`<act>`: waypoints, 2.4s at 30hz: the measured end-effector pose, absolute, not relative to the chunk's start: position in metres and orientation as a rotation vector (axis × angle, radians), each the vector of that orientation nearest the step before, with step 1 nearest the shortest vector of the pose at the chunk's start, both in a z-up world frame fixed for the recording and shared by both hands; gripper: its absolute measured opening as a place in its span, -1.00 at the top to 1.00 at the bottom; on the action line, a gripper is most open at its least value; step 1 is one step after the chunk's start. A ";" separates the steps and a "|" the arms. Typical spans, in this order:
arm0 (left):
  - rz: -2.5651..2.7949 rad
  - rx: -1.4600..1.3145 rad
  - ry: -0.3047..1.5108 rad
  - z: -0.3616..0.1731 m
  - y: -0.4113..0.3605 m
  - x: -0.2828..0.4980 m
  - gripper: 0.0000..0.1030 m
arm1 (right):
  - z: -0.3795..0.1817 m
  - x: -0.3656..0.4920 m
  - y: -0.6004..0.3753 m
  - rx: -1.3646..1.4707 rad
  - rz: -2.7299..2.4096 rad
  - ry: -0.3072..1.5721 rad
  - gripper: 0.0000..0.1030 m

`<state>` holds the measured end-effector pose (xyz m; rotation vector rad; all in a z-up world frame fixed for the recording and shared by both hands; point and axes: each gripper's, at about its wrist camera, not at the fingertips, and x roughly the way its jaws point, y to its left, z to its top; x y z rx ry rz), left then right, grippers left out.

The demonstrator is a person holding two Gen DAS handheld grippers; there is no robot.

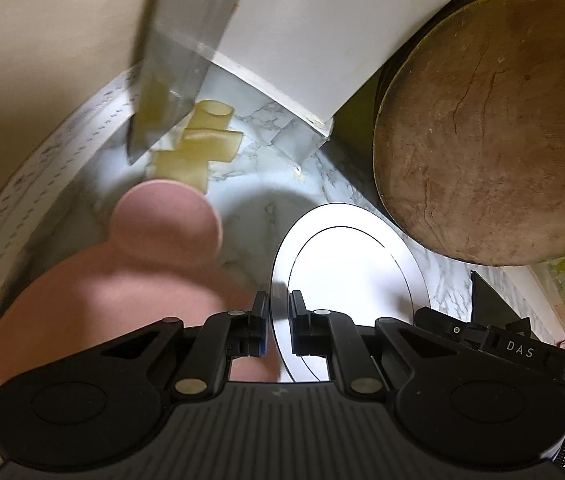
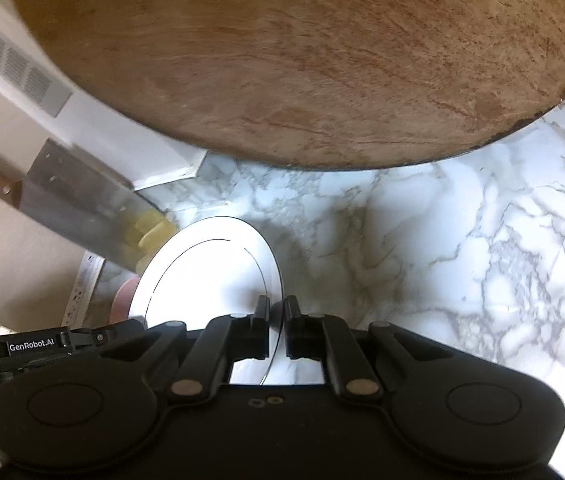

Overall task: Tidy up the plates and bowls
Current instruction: 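Carry the small white plate back and lower it onto the large white plate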

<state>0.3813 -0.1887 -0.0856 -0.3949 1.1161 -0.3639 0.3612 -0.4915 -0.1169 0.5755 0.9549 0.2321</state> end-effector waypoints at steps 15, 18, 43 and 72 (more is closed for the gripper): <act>-0.317 -0.417 1.083 -0.067 -0.121 0.308 0.82 | -0.087 0.315 -0.431 0.530 0.310 0.967 0.85; -0.304 -0.424 1.078 -0.064 -0.106 0.292 0.82 | -0.080 0.304 -0.418 0.517 0.331 0.968 0.85; -0.191 -0.489 1.042 -0.045 0.004 0.155 0.82 | -0.055 0.209 -0.307 0.406 0.458 0.998 0.85; 0.004 -0.588 1.080 -0.101 0.125 0.033 0.81 | -0.095 0.132 -0.175 0.228 0.640 1.095 0.86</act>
